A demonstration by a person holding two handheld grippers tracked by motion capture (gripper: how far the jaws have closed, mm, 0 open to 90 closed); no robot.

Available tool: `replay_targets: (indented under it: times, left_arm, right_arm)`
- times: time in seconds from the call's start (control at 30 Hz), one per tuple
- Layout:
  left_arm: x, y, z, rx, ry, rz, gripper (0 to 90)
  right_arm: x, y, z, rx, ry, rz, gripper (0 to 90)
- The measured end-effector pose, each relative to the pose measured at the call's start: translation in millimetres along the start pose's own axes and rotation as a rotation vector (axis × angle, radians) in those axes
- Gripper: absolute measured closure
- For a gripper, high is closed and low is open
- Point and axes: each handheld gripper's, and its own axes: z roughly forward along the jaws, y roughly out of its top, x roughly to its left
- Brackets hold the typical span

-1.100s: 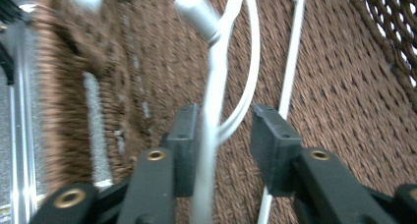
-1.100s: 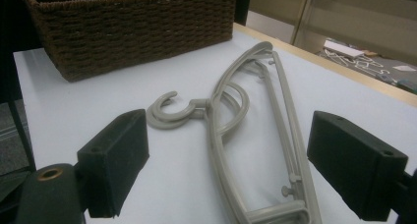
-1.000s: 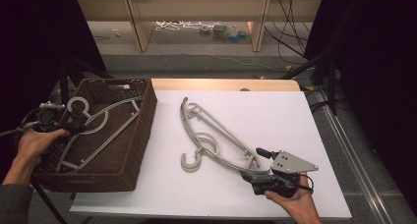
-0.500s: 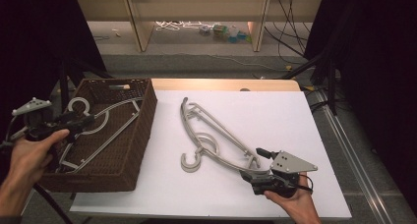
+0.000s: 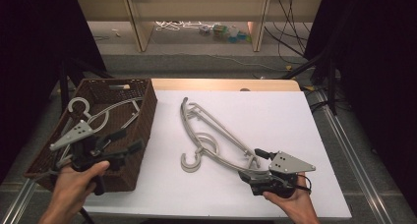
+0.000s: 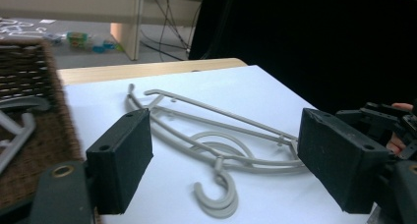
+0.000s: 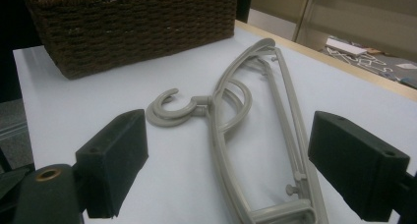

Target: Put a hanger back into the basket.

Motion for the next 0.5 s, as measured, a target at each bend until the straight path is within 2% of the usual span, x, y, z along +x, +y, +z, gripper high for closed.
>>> replay_targets:
  times: [0.03, 0.07, 0.2, 0.27, 0.37, 0.47, 0.5]
  left_arm:
    - [-2.1, -3.8, 4.2, 0.010, -0.005, 0.004, 20.9]
    - [-4.1, -11.0, 12.4, 0.009, -0.028, 0.006, 20.6]
    - [-4.1, -19.8, 21.7, -0.002, -0.036, 0.003, 19.9]
    - [-4.4, -24.8, 25.9, -0.014, -0.043, 0.005, 19.2]
    - [-8.2, -33.7, 31.5, -0.037, -0.033, 0.037, 18.7]
    - [-16.6, -45.0, 36.0, -0.039, -0.006, 0.087, 18.5]
    - [-19.4, -48.9, 37.5, -0.040, -0.019, 0.095, 18.5]
  right_arm:
    - [0.0, 0.0, 0.0, 0.000, 0.000, 0.000, 16.0]
    - [-0.8, -0.7, 0.5, -0.002, -0.002, -0.009, 16.0]
    - [-2.0, -1.8, 1.2, -0.012, -0.004, -0.015, 16.0]
    - [-1.7, -3.3, 1.5, -0.003, 0.006, 0.007, 16.0]
    - [-2.4, -4.3, 2.6, -0.017, 0.016, 0.014, 16.0]
    - [-4.4, -4.5, 1.6, -0.017, 0.002, -0.003, 16.0]
    - [-4.3, -4.9, 2.5, -0.025, -0.001, -0.003, 16.0]
